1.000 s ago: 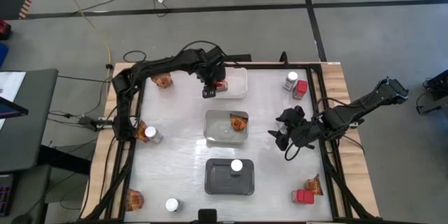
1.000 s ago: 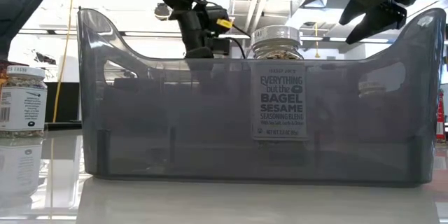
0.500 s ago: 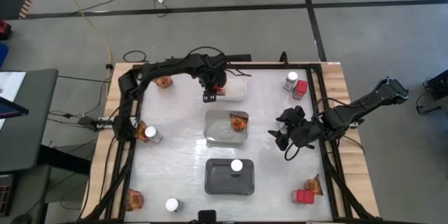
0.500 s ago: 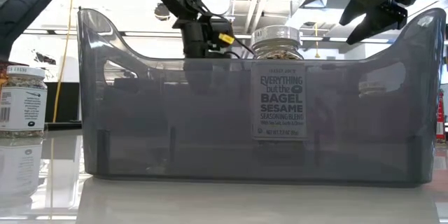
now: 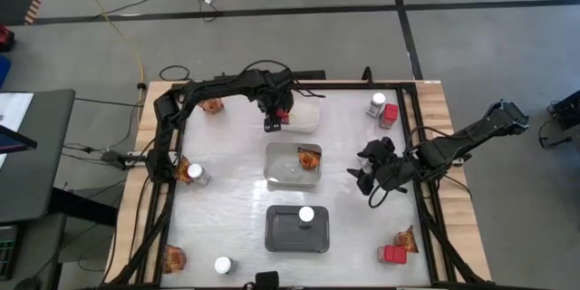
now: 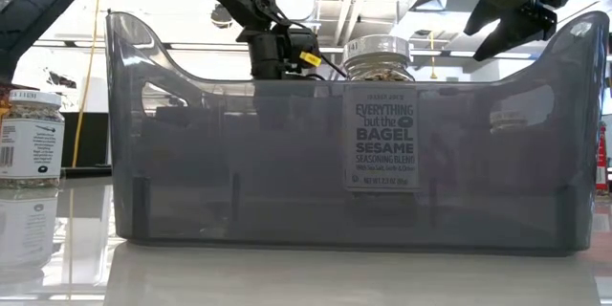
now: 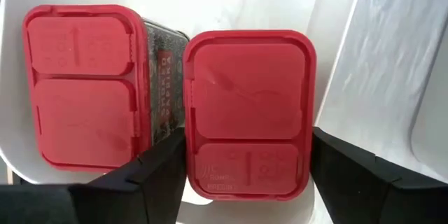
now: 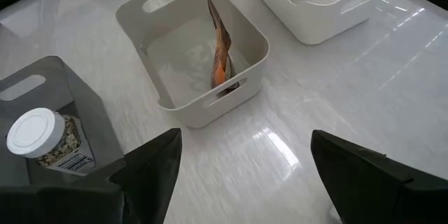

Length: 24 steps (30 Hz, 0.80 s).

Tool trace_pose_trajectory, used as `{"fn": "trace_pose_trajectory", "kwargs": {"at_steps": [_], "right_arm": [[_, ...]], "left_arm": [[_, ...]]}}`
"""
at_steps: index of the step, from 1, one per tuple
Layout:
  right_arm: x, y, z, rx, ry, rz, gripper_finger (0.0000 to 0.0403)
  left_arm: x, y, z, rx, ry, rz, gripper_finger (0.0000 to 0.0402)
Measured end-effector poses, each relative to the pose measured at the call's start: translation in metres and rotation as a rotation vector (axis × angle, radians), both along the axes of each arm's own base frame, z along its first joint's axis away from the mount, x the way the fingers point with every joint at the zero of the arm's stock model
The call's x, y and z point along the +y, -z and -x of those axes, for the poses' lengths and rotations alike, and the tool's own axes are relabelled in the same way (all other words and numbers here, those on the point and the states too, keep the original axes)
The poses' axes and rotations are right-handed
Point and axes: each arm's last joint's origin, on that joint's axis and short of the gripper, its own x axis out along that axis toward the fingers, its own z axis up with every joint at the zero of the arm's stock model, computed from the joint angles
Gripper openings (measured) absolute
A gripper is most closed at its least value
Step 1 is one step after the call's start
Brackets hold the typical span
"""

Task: Sort spices by type
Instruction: Put the red seasoning can into the white bin, then put the white seasoning bottle into the black bin

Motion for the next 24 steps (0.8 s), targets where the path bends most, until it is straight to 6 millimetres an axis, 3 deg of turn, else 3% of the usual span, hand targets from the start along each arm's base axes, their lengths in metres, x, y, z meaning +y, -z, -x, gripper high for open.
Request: {"fn": "trace_pose_trajectory", "kwargs": {"at_steps": [5, 15, 24], "right_arm": [[0.0, 0.0, 0.0, 0.0, 0.0, 0.0, 0.0346], [0.0, 0.0, 0.0, -0.004, 0.0, -0.002, 0.0346], [-0.001, -0.002, -0.003, -0.034, 0.014, -0.019, 0.0346]], "left_arm": [[0.0, -0.006, 0.001, 0.006, -0.009, -0.003, 0.0273], [0.001, -0.046, -0.002, -0.029, -0.025, -0.019, 0.0274], [-0.011, -0.081, 0.017, -0.058, -0.059, 0.138, 0.0274]]}}
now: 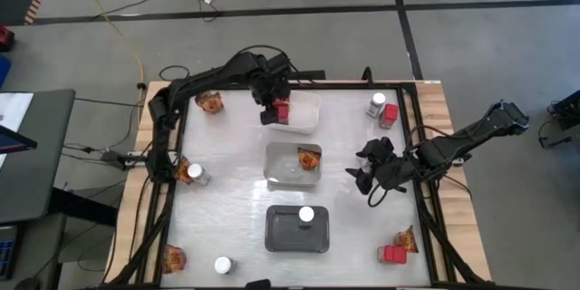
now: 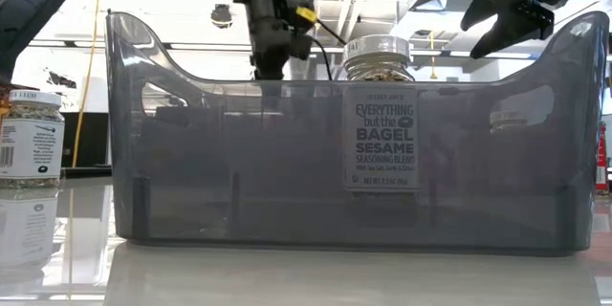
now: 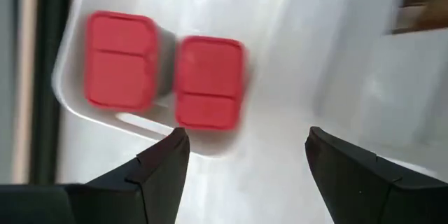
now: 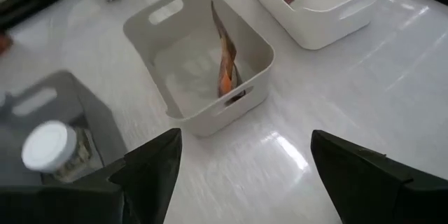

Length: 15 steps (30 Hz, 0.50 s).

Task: Sort spices by type
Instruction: Put the white seasoning bottle into the black bin

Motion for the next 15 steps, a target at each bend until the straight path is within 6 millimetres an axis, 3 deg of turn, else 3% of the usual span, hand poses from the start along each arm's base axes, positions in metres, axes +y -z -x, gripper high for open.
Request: {"fn": "trace_pose_trajectory", "kwargs": {"at_steps": [8, 15], "right_arm": [[-0.012, 0.0, -0.003, -0.044, 0.157, -0.098, 0.0342], [-0.028, 0.001, -0.007, -0.031, 0.219, -0.069, 0.0317]], "left_arm": [[-0.023, -0.018, 0.048, -0.173, -0.097, -0.032, 0.0274], [-0.054, -0.013, 0.103, -0.349, -0.27, -0.095, 0.0274]]}}
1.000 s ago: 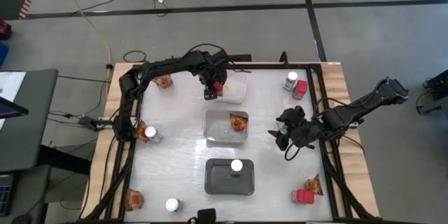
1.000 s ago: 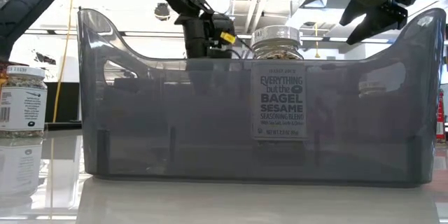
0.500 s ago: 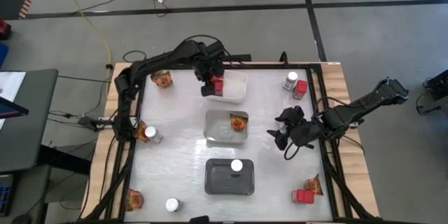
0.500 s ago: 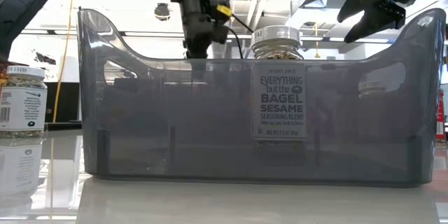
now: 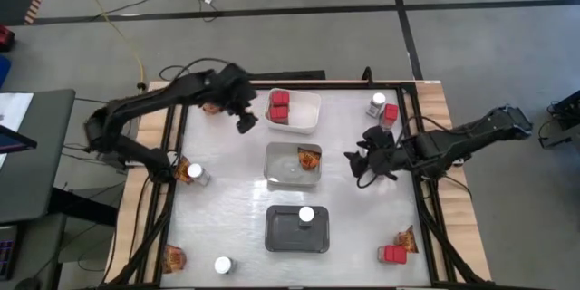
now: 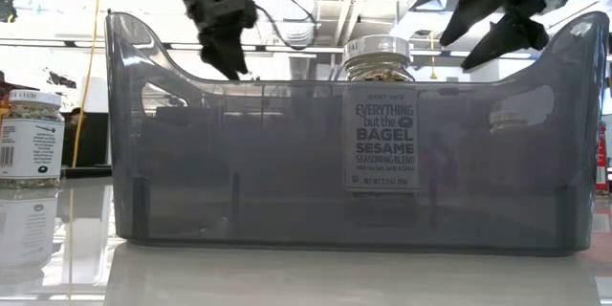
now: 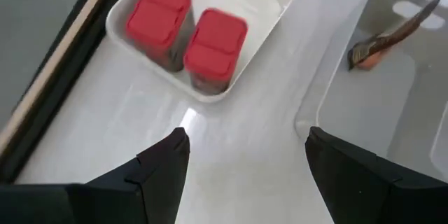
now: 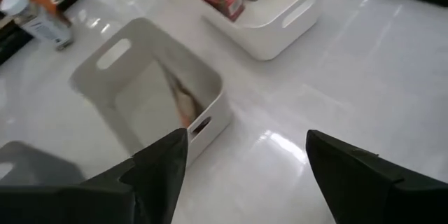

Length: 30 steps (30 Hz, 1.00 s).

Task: Sort spices by type
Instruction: Put the white seasoning bottle into the black bin

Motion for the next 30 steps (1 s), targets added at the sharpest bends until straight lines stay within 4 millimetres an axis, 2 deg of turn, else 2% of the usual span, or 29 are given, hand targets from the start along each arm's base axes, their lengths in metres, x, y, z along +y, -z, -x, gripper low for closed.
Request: {"fn": "trace_pose_trajectory", "kwargs": {"at_steps": [4, 9, 14, 19, 22, 25, 30], "right_arm": [[-0.01, -0.001, -0.002, 0.032, 0.005, 0.041, 0.0311], [-0.024, -0.013, -0.002, 0.154, -0.135, 0.043, 0.0311], [-0.04, -0.03, 0.008, 0.316, -0.247, 0.053, 0.0311], [-0.051, -0.037, 0.009, 0.511, -0.492, 0.18, 0.0311], [-0.056, -0.03, 0.002, 0.611, -0.678, 0.227, 0.0311], [-0.059, -0.017, -0.005, 0.718, -0.827, 0.198, 0.0311], [-0.061, 0.005, -0.014, 0.926, -0.973, 0.132, 0.0311]], "left_arm": [[-0.013, 0.006, 0.024, -0.07, -0.076, 0.008, 0.0274], [-0.024, 0.012, 0.04, -0.118, -0.129, 0.041, 0.0274], [-0.03, 0.011, 0.042, -0.137, -0.144, 0.062, 0.0274], [-0.034, 0.011, 0.04, -0.143, -0.143, 0.076, 0.0274], [-0.035, 0.011, 0.039, -0.146, -0.147, 0.086, 0.0274], [-0.036, 0.011, 0.039, -0.15, -0.157, 0.099, 0.0274], [-0.04, 0.011, 0.037, -0.15, -0.142, 0.101, 0.0274]]}}
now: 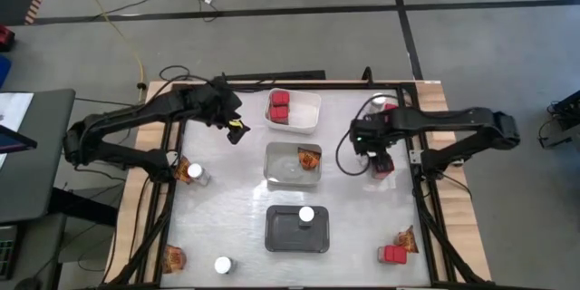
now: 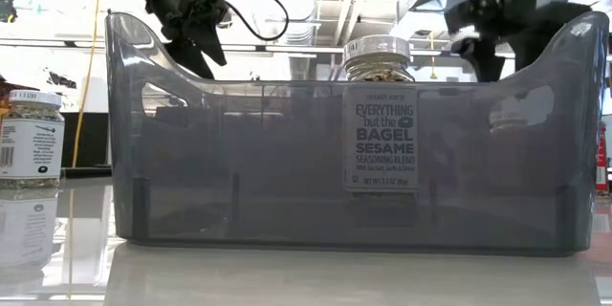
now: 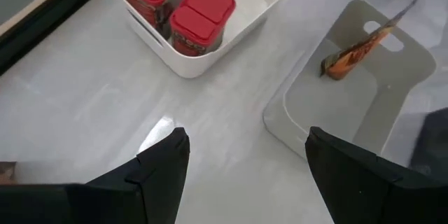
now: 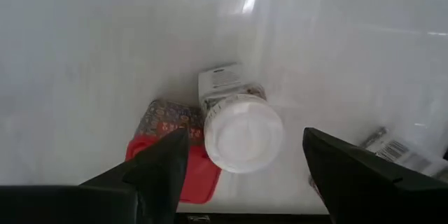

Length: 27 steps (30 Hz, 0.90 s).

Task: Sort spices by type
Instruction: Put the white seasoning bottle into the black bin

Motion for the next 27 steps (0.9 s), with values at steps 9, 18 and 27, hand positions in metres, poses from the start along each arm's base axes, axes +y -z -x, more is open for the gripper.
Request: {"fn": "trace_pose_trajectory", "kwargs": {"at_steps": [9, 18, 27], "right_arm": [[-0.004, 0.026, -0.02, 0.129, -0.055, -0.011, 0.0311], [-0.002, 0.06, -0.017, 0.259, -0.059, -0.028, 0.0309], [0.008, 0.058, -0.017, 0.14, -0.021, -0.008, 0.022]], "left_arm": [[-0.001, 0.0, -0.001, 0.007, -0.002, -0.016, 0.0274], [-0.001, 0.0, -0.001, 0.009, 0.004, -0.021, 0.0274], [-0.001, 0.0, -0.001, 0.008, -0.006, -0.018, 0.0274]]}}
